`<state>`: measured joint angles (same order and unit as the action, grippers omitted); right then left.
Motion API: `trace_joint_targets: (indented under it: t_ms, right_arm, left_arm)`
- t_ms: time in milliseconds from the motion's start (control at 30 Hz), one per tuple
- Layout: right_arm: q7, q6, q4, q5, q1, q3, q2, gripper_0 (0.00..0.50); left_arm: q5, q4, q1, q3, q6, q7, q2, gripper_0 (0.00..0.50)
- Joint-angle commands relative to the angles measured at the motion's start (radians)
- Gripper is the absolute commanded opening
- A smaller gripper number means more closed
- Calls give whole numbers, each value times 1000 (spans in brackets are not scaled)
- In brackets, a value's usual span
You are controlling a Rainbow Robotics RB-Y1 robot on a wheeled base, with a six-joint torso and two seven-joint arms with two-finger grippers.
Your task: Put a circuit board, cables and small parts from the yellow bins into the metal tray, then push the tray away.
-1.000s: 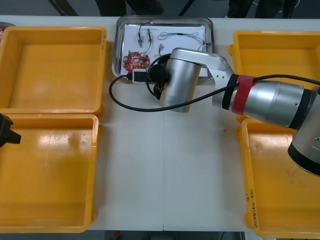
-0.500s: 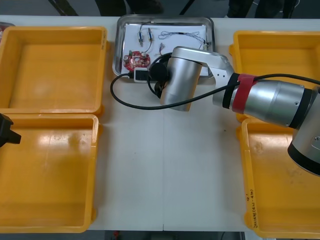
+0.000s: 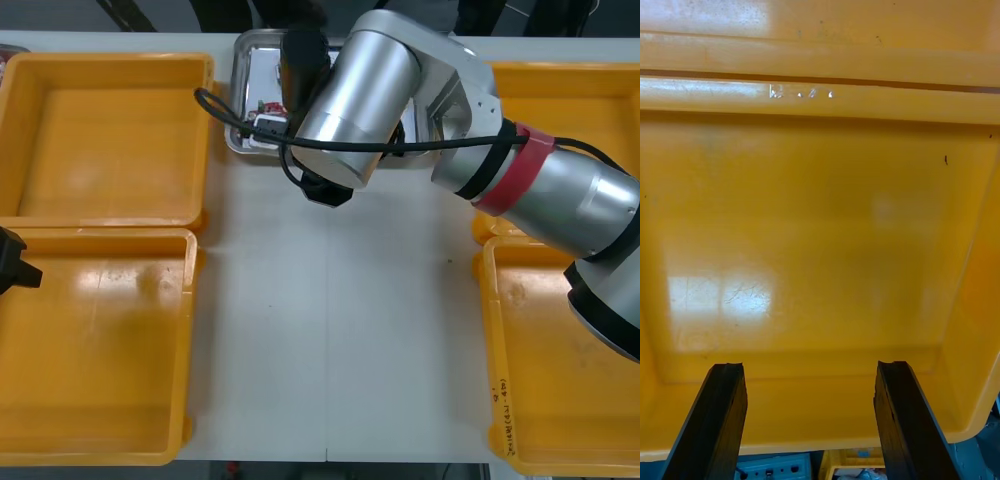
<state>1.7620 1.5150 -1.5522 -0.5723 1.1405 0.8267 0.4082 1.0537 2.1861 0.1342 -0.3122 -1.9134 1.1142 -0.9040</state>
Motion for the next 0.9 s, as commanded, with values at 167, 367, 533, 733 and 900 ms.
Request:
trace_joint_targets:
  t_ms: [167, 367, 533, 733, 900]
  right_arm:
    - [-70, 310, -316, 8, -173, -259, 32, 500]
    - [-188, 405, -539, -20, -327, -403, 86, 500]
    - [-276, 405, -615, -95, -389, -535, 98, 500]
    - [-383, 405, -692, -201, -490, -712, 132, 500]
    - [-450, 405, -750, -268, -579, -827, 182, 500]
  left_arm:
    - [-9, 3, -19, -30, -7, 38, -42, 500]
    - [-9, 3, -19, -30, -7, 38, -42, 500]
    - [-9, 3, -19, -30, -7, 38, -42, 500]
    - [-9, 3, -19, -30, -7, 38, -42, 500]
    - [-9, 3, -19, -30, -7, 38, -42, 500]
